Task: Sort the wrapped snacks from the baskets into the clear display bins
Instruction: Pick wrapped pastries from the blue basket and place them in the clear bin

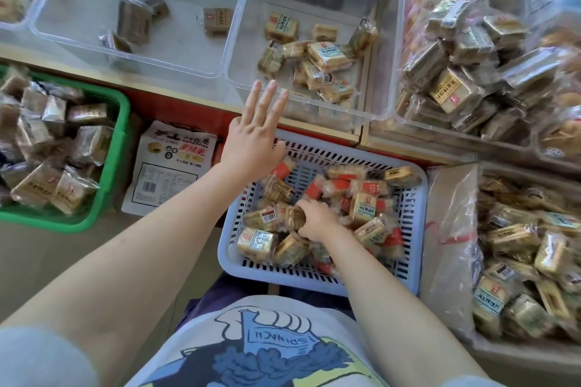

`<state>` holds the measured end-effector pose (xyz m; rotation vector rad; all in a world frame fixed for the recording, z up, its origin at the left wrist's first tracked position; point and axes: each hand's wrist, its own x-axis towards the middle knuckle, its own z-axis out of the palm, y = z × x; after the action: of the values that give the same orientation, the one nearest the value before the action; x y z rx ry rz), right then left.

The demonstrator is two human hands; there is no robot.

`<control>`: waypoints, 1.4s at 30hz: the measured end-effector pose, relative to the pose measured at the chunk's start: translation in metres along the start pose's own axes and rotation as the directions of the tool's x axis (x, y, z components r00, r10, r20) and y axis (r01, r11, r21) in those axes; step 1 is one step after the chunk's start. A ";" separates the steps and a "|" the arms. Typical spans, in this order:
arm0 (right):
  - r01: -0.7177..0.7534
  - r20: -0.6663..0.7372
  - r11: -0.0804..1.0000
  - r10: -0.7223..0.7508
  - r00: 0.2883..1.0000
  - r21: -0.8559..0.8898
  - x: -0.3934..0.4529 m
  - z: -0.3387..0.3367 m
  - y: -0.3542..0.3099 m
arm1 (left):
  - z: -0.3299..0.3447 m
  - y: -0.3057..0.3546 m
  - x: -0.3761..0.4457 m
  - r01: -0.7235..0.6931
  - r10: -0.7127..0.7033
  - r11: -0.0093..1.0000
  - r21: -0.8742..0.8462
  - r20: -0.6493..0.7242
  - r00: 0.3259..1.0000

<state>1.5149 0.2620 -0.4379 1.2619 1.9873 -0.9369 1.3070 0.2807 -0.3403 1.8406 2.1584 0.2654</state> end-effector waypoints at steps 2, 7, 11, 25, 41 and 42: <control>-0.039 -0.060 0.964 0.057 0.997 0.262 -0.011 -0.011 -0.002 | -0.001 -0.001 0.000 -0.003 0.003 1.000 0.001 -0.002 1.000; -0.011 -0.003 0.102 0.139 0.990 0.995 -0.050 -0.060 -0.016 | -0.002 0.000 0.000 0.002 -0.002 1.000 -0.013 -0.003 1.000; 0.069 -0.088 -0.446 -0.021 0.996 0.892 -0.081 -0.112 -0.025 | -0.004 0.002 0.001 0.009 -0.009 1.000 -0.025 0.000 1.000; 0.201 -0.133 -0.506 0.168 0.977 0.838 -0.026 -0.255 -0.067 | -0.011 0.001 0.000 0.010 -0.011 1.000 0.024 0.048 0.999; -0.168 0.015 0.482 0.306 0.952 0.860 -0.028 -0.053 -0.025 | 0.026 -0.005 -0.061 0.405 -0.260 0.856 -0.320 0.411 0.874; -0.198 0.014 0.613 0.291 0.957 0.765 -0.024 -0.039 -0.025 | 0.031 -0.011 -0.068 0.436 -0.271 0.840 -0.324 0.446 0.853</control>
<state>1.4967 0.2741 -0.3910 2.0176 1.4240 -1.6853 1.3170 0.2109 -0.3661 1.1104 1.9314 0.2312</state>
